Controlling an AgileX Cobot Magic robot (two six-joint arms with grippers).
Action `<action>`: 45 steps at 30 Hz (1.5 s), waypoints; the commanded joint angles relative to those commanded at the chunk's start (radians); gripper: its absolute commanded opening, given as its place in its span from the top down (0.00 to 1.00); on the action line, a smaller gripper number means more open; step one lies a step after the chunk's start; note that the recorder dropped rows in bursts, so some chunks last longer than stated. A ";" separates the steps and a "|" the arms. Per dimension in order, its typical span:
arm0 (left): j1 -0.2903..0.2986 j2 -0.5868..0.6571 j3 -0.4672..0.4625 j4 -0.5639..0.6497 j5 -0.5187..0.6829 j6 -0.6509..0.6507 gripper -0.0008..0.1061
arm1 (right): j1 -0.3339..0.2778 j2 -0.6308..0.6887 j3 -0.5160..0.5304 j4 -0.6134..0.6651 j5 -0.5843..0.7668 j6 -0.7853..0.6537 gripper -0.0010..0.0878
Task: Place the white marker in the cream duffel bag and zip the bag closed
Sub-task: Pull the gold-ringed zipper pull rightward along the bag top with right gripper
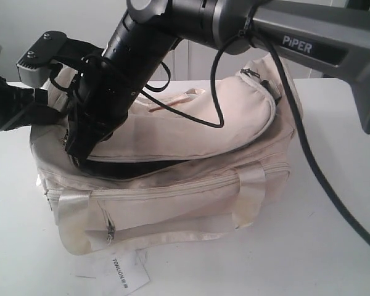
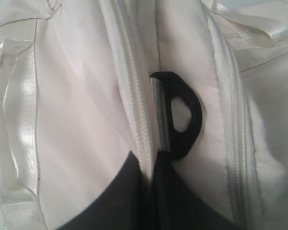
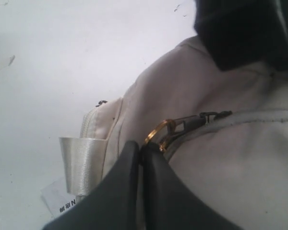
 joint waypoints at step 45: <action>0.002 0.000 0.000 -0.044 -0.026 0.003 0.99 | 0.004 -0.071 0.000 0.006 0.066 0.012 0.99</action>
